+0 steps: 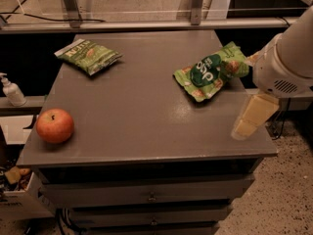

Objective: Pick green rice chip bag

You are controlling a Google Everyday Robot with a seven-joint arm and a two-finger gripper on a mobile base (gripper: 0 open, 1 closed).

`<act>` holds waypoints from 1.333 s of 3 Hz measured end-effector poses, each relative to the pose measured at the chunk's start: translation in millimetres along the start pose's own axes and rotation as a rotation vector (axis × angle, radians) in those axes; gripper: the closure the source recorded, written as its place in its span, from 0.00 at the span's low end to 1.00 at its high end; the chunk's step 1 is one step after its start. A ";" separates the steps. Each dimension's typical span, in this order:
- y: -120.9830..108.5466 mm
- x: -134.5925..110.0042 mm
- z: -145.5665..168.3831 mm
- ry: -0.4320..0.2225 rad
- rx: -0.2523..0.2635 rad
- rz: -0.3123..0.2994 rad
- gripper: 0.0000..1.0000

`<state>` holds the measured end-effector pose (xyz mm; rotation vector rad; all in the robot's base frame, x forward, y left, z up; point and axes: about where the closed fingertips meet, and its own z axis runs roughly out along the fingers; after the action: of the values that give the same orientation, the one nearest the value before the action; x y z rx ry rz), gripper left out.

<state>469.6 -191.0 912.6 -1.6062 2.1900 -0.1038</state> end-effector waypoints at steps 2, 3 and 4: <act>-71.1 -15.6 68.1 -0.116 0.154 0.059 0.00; -113.3 -18.5 78.7 -0.157 0.230 0.070 0.00; -143.7 -27.8 87.9 -0.172 0.260 0.057 0.00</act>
Offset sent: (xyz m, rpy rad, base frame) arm 0.1581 -0.0122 -0.0321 0.1401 -0.3132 -0.1190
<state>637.8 -196.4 884.1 -1.3566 1.9976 -0.2164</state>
